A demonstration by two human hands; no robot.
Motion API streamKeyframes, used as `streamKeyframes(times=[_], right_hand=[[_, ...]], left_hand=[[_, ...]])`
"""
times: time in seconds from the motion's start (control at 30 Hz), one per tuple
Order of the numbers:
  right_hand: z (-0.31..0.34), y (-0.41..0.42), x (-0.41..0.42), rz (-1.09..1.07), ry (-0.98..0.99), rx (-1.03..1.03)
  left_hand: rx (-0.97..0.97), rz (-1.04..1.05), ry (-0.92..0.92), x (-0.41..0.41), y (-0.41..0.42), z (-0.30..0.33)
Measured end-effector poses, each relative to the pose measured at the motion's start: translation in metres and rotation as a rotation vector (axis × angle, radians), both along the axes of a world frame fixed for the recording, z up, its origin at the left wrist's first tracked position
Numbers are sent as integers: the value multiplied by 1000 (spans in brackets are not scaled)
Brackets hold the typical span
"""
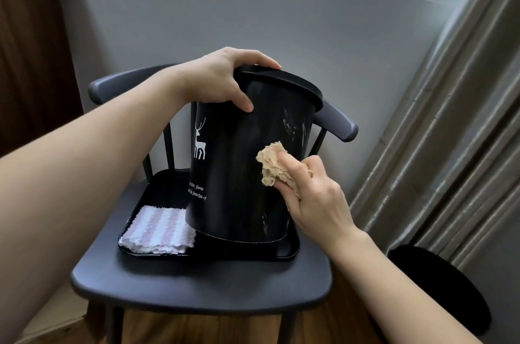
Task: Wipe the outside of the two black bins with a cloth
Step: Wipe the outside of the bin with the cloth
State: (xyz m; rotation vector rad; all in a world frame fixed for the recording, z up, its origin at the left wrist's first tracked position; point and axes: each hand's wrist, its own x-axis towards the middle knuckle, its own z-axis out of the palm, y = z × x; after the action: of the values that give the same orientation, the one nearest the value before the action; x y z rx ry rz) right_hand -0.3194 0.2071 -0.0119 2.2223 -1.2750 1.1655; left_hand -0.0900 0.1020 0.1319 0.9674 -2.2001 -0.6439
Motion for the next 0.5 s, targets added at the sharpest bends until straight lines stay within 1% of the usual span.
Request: streamKeyframes(times=[0.07,0.23,0.27,0.4,0.5], right_hand=[[-5,3,-1,26,17,9],[-21,15,-10,140,248,-7],[-20,14,-10,142,243,-10],[-10,4,-6,74,55,-23],[-22,8,-6,135,83,-25]], left_hand=[[1,-4,-2,-2,1,0],[6,-4,2,-2,0,1],[6,-4,3,-2,0,1],[6,0,5,-2,0,1],[6,-1,7,-2,1,1]])
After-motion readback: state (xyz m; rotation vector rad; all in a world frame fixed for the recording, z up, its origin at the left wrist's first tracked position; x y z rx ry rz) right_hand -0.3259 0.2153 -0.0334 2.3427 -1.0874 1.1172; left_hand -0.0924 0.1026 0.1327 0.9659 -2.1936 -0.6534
